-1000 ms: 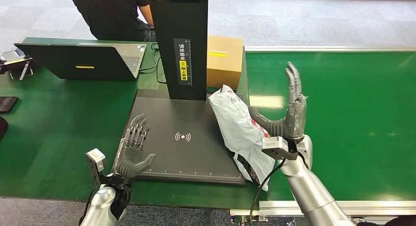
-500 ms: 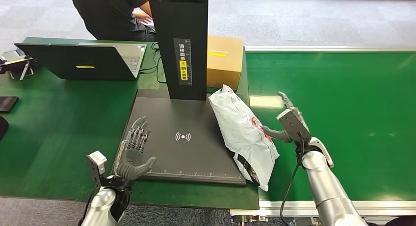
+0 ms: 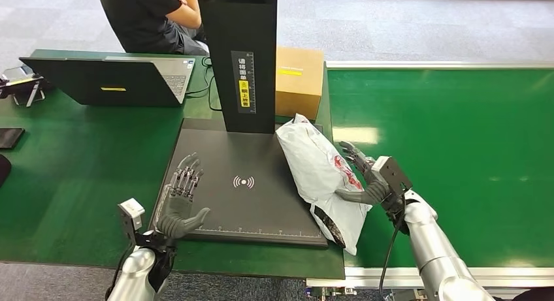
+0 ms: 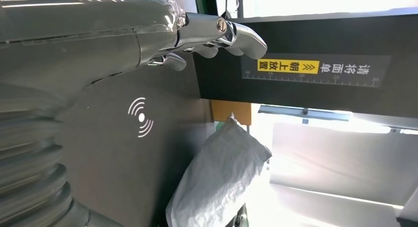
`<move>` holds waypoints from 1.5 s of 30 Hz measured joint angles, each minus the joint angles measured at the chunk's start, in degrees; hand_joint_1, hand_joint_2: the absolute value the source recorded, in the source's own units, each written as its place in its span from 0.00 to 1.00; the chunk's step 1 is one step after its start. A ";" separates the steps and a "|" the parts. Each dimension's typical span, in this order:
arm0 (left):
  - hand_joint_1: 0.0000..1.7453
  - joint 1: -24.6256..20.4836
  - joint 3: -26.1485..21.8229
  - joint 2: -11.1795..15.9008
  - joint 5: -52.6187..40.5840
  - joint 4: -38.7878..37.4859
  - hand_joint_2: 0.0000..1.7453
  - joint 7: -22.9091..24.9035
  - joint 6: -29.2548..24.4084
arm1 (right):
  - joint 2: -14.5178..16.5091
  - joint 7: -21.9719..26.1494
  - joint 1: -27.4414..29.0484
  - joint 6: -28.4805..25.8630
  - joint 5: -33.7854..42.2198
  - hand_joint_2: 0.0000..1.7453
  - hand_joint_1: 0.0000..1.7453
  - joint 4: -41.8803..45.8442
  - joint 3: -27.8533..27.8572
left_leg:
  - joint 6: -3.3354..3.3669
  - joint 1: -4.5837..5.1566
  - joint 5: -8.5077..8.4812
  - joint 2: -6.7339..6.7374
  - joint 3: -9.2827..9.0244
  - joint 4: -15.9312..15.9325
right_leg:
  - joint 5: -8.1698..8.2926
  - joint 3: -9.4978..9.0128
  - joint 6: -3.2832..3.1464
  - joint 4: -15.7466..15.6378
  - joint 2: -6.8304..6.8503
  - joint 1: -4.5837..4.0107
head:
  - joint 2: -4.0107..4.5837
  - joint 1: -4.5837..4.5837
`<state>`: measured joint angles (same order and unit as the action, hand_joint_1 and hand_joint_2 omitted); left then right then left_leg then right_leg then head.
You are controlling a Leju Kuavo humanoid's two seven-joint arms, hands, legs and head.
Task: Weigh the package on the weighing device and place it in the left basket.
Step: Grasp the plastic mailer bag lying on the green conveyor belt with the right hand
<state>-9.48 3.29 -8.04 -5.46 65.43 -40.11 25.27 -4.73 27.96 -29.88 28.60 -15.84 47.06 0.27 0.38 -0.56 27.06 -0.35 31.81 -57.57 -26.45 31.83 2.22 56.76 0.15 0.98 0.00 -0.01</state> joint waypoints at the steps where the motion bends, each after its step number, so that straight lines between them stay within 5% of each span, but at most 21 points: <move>1: 0.00 -0.12 -0.01 0.00 -0.02 -0.01 1.00 0.00 0.08 | 0.01 0.57 -0.02 1.83 1.11 1.00 0.00 -0.31 -0.01 | 0.00 0.00 0.00 0.00 0.01 0.00 | 0.00 0.00 0.00 0.00 0.00 0.00 | 0.00 -0.01; 8: 0.00 -0.34 -0.32 0.00 0.13 -0.02 1.00 0.00 -0.09 | 0.01 -2.33 -1.63 2.49 2.05 1.00 0.00 -4.23 -0.80 | 0.00 0.00 0.00 0.01 0.02 0.00 | 0.01 0.00 0.00 0.00 -0.01 0.01 | 0.00 -0.01; 19: 0.00 0.37 -1.38 0.00 -0.65 0.01 1.00 0.00 -0.42 | 0.09 -9.88 -3.98 -8.66 -4.19 1.00 0.00 -9.80 -3.80 | 0.00 0.00 0.00 0.01 0.01 0.00 | 0.00 0.00 0.00 0.00 -0.01 0.00 | 0.00 0.01; 27: 0.00 -0.21 -1.55 -0.01 -1.28 -0.38 1.00 0.00 -0.07 | -0.03 -12.87 -6.00 -6.20 -8.86 1.00 0.00 -12.38 -6.26 | 0.00 0.00 0.00 0.07 -0.10 0.00 | 0.03 -0.03 -0.01 -0.01 -0.09 0.00 | 0.00 -0.01; 31: 0.00 -1.02 -1.55 -0.02 -0.97 -1.14 1.00 0.00 0.17 | -0.70 -11.08 -7.55 -3.26 -10.90 1.00 0.97 -15.04 -8.87 | 0.00 0.00 0.00 0.12 -0.16 0.00 | 0.05 -0.07 -0.03 -0.02 -0.14 -0.01 | 0.00 -0.01; 45: 0.00 -0.93 -1.55 0.00 -0.01 -1.70 1.00 0.00 0.11 | -1.93 -6.03 -8.08 -1.76 -8.69 1.00 1.00 -18.11 -9.91 | -0.01 -0.01 0.01 0.22 -0.17 0.00 | 0.06 -0.05 -0.06 -0.01 -0.23 -0.05 | 0.00 -0.01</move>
<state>-10.40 1.75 -8.04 -5.46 63.73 -40.11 25.38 -6.66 21.94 -37.96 26.85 -24.52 28.96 -9.64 0.36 -0.57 27.06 -0.13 31.64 -57.57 -26.40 31.78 2.15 56.75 -0.08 0.93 0.00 -0.02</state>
